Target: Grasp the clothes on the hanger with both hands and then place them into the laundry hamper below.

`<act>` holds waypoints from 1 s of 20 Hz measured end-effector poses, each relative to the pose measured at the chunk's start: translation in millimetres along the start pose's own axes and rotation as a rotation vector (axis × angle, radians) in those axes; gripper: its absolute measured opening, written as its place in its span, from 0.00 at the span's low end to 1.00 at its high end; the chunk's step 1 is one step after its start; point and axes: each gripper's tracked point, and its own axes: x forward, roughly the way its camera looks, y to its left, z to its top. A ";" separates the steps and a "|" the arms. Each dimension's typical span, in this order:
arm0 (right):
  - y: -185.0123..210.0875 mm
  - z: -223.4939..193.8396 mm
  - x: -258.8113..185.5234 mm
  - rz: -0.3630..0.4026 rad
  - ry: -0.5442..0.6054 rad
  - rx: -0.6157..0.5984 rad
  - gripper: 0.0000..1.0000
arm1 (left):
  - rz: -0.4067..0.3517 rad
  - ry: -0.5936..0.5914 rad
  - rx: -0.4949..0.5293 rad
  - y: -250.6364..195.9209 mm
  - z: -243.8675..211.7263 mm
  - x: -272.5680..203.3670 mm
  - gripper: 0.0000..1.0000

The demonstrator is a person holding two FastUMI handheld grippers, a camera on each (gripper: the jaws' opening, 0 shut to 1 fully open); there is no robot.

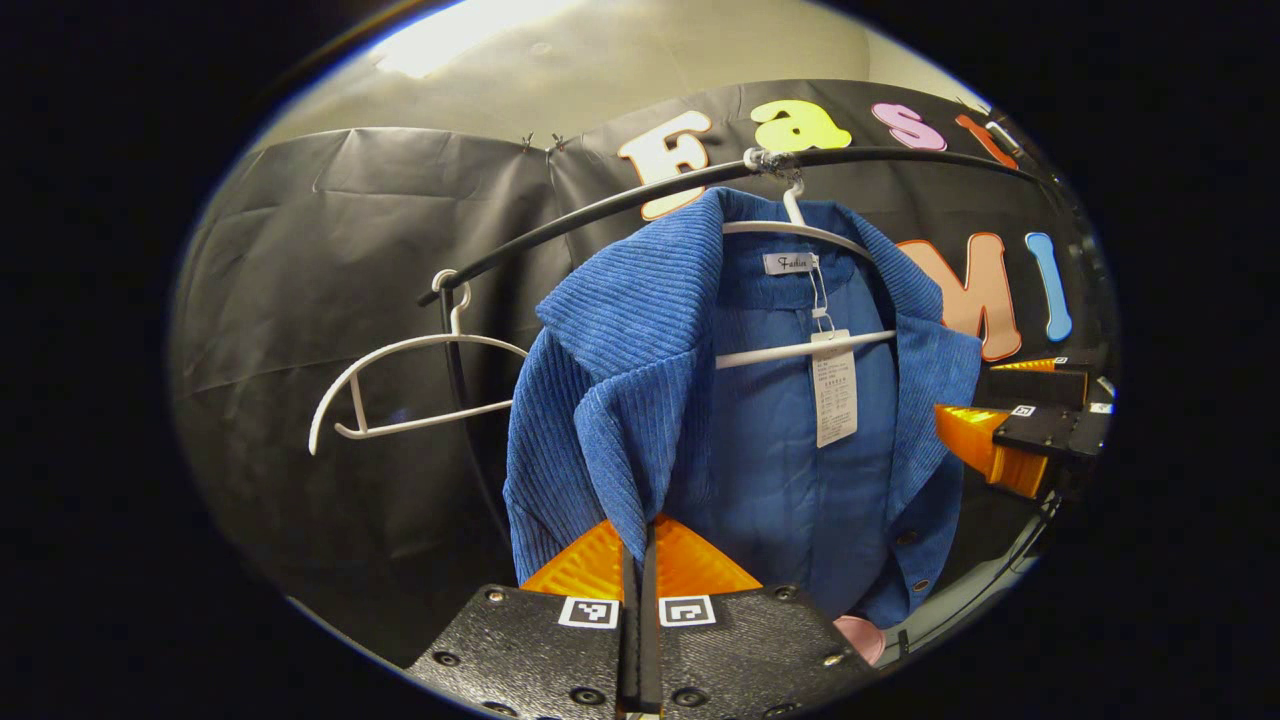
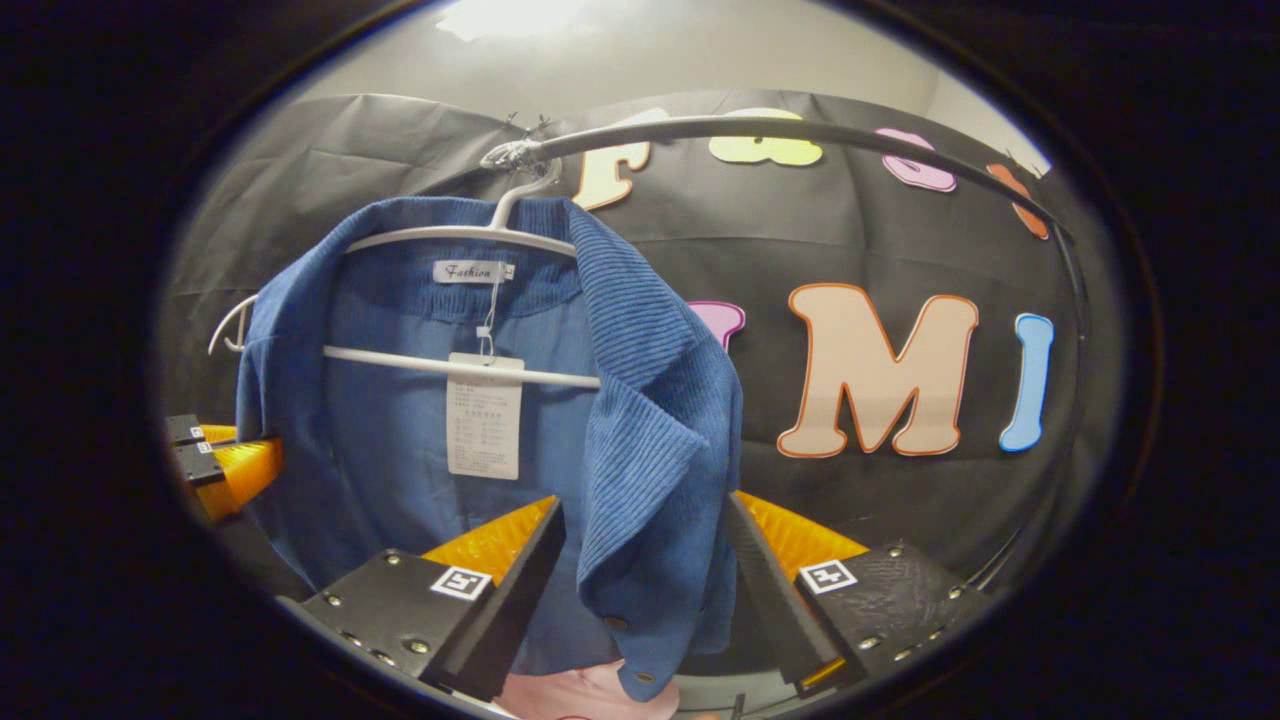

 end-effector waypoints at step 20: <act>-21.1 -20.7 15.8 -0.068 0.065 0.006 0.33 | 0.000 -0.011 0.015 4.5 9.0 -14.7 0.02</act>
